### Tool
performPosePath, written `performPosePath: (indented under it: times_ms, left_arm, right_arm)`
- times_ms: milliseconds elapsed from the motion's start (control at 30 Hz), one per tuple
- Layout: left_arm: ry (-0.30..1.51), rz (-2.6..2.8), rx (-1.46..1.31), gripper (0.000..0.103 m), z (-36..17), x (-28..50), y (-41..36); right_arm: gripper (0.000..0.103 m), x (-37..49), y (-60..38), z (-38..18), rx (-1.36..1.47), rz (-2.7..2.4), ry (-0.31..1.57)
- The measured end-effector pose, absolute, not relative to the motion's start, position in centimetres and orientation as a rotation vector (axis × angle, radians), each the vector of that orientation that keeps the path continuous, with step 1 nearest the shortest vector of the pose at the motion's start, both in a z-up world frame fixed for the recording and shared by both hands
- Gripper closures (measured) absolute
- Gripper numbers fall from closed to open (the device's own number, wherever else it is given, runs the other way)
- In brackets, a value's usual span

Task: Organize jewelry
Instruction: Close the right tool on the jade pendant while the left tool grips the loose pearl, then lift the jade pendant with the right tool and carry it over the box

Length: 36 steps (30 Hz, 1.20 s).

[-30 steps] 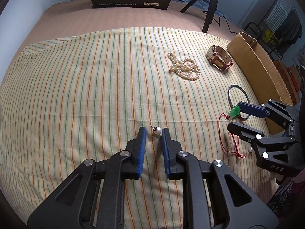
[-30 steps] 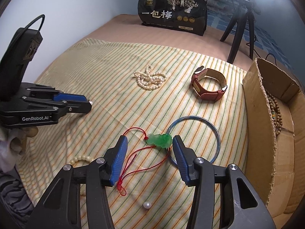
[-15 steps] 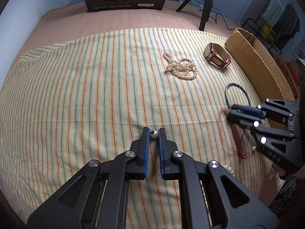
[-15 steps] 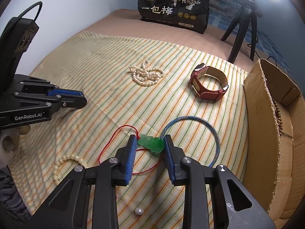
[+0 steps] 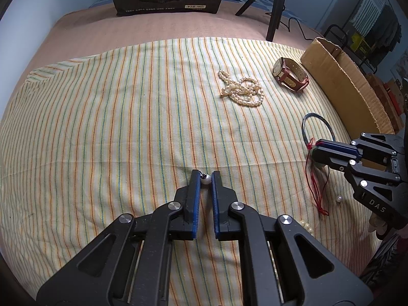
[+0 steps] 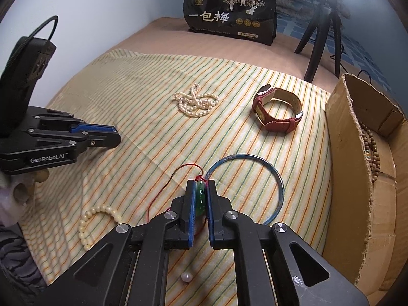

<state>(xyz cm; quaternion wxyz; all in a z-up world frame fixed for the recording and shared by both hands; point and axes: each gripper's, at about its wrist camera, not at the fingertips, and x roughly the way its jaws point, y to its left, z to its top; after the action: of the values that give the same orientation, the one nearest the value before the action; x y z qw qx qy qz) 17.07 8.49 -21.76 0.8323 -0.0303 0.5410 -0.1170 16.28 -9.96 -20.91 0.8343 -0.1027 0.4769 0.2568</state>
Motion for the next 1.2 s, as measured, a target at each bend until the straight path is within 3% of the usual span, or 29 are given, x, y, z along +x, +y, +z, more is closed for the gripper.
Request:
performPosePath:
  times_ms: [700, 800, 933, 1200]
  left_arm:
    - [1.147, -0.249, -0.067, 0.097, -21.6, 17.2, 8.4]
    - [1.147, -0.248, -0.067, 0.097, -21.6, 17.2, 8.4]
    - [1.147, -0.247, -0.066, 0.097, -21.6, 17.2, 8.4]
    - [1.147, -0.248, -0.067, 0.097, -21.6, 17.2, 8.4]
  right_arm:
    - [0.1, 16.0, -9.5, -20.9, -0.214, 0.619, 1.027]
    - [0.095, 15.9, -9.2, -21.0, -0.234, 0.621, 1.027]
    - [0.067, 15.9, -9.0, -21.4, -0.259, 0.613, 1.034]
    - [0.067, 15.7, -9.2, -21.3, -0.252, 0.617, 1.014]
